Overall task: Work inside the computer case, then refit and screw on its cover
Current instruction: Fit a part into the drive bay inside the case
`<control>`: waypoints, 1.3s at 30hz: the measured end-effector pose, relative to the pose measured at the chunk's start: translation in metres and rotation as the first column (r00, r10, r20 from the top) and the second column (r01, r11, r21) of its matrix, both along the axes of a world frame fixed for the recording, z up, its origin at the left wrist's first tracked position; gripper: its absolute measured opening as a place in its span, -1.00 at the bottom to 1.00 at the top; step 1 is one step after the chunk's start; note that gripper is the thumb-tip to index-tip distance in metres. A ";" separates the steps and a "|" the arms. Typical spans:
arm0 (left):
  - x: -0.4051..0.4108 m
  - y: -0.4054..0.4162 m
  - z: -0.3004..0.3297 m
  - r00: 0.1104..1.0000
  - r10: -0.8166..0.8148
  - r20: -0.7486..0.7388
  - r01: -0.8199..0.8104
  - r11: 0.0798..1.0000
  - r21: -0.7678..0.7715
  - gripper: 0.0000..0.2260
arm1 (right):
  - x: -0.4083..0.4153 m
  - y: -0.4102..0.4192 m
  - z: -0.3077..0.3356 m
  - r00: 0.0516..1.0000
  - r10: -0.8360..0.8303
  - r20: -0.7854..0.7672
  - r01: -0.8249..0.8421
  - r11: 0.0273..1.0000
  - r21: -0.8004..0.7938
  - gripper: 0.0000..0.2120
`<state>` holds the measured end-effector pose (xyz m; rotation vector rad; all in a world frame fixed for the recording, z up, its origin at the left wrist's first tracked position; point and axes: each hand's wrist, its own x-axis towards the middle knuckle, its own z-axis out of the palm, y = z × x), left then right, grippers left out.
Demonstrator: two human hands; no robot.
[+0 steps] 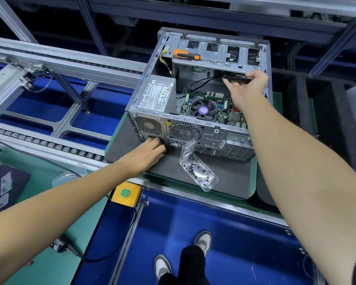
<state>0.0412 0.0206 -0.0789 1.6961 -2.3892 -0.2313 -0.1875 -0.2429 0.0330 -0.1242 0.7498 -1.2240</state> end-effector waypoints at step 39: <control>-0.084 -0.025 0.000 0.867 -0.482 0.126 0.490 0.871 -0.040 -0.70 | -0.001 0.002 0.003 0.995 -0.005 -0.102 0.005 1.000 0.002 -0.70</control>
